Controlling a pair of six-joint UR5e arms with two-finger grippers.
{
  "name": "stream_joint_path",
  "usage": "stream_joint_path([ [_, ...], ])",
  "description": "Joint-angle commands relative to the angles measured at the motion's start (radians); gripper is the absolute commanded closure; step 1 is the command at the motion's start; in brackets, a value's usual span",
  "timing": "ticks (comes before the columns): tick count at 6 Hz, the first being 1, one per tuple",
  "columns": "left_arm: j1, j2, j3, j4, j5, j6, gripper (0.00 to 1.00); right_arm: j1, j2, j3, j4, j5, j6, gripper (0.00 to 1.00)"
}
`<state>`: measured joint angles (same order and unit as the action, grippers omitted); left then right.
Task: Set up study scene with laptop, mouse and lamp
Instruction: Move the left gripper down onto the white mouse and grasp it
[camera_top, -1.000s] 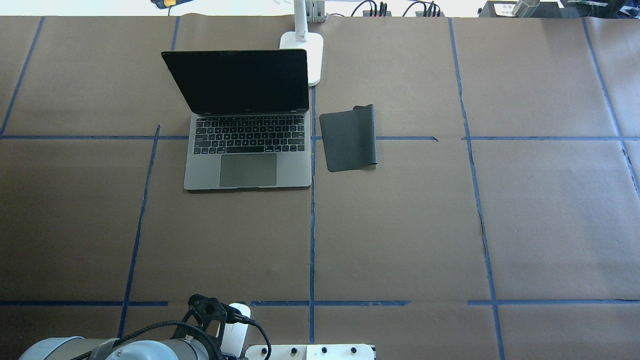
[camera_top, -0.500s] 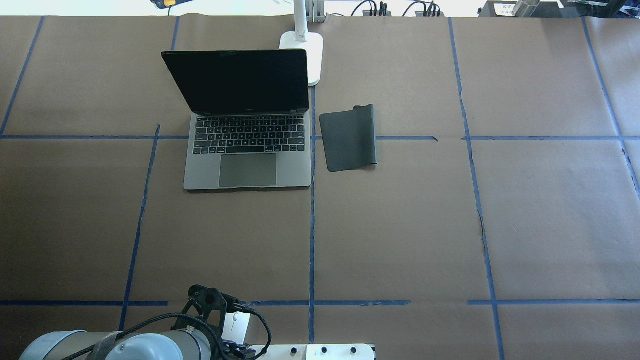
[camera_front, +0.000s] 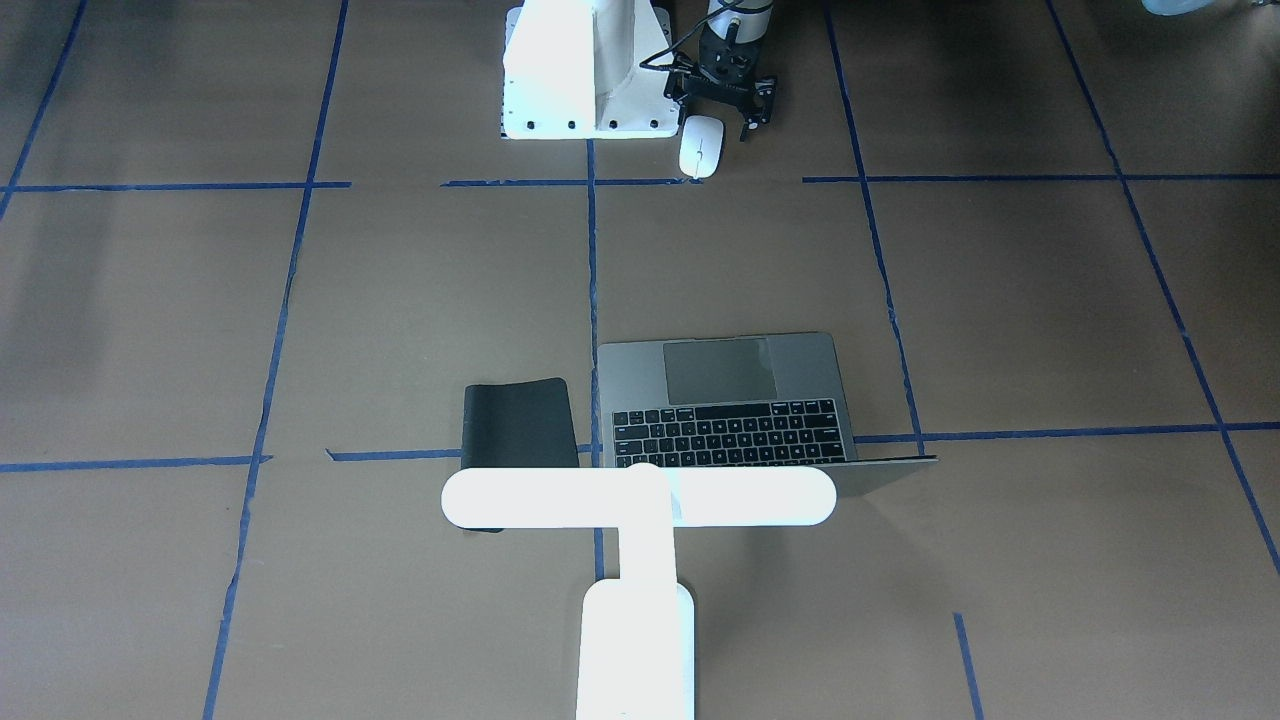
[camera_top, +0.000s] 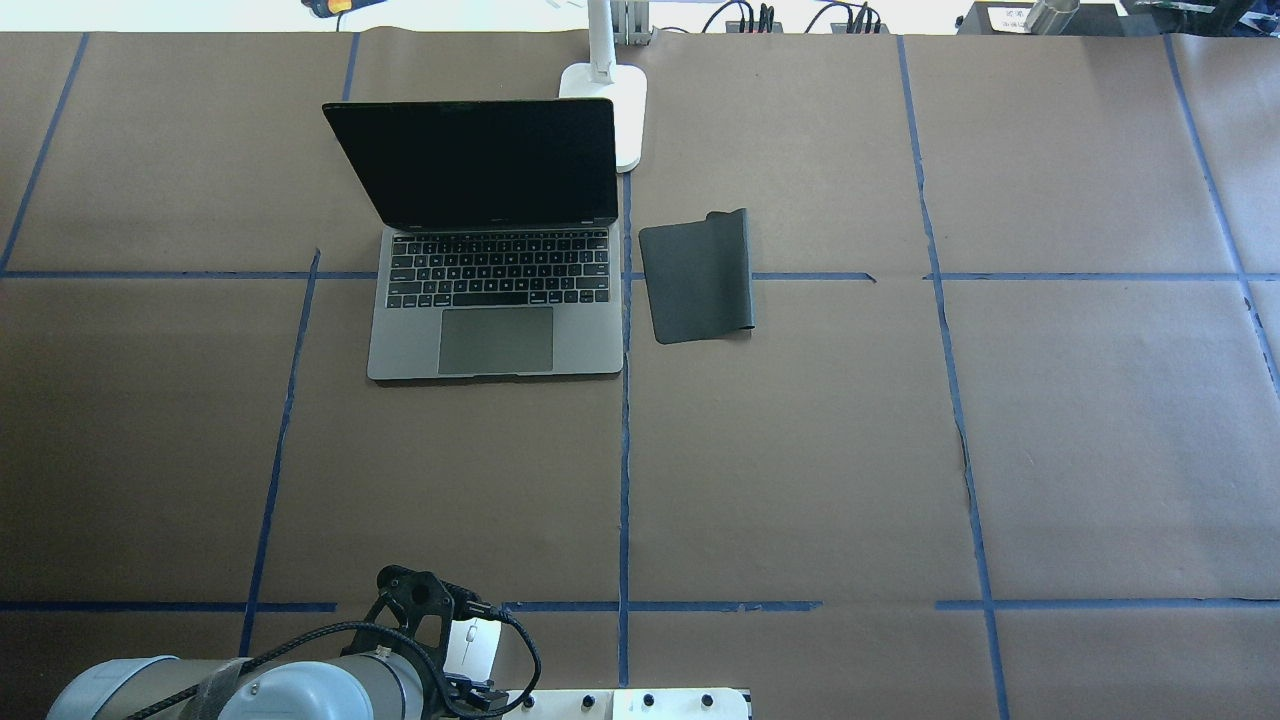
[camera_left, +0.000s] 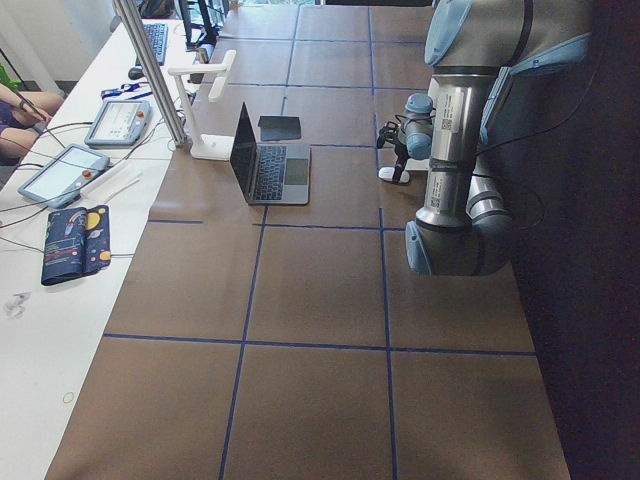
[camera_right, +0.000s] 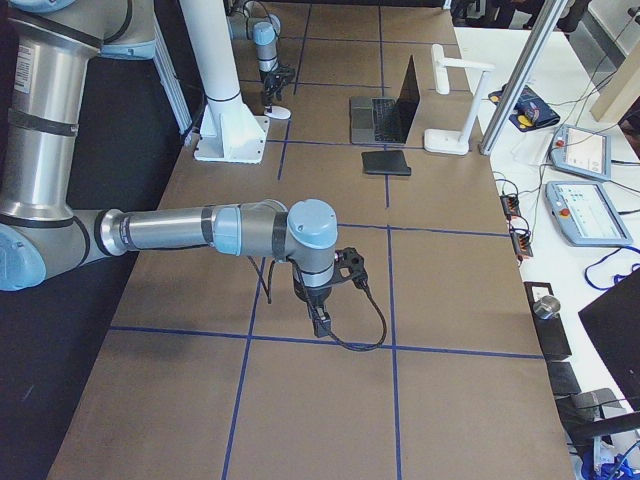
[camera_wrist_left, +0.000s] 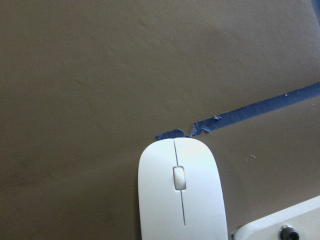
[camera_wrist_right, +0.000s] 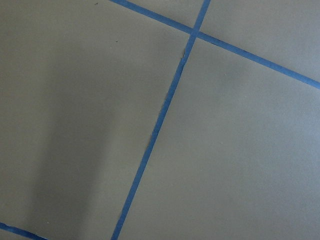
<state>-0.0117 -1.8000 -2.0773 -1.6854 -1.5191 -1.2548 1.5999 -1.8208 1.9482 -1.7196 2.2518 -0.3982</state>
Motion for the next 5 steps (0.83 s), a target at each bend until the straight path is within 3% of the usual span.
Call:
stream_joint_path([
  [1, 0.002, -0.010, 0.019, -0.002, -0.001, 0.000, 0.00, 0.000, 0.000, 0.000, 0.000, 0.000, 0.001, 0.00],
  [5, 0.002, -0.029, 0.040, -0.002, -0.003, -0.002, 0.04, 0.000, -0.002, 0.000, 0.000, 0.012, 0.002, 0.00],
])
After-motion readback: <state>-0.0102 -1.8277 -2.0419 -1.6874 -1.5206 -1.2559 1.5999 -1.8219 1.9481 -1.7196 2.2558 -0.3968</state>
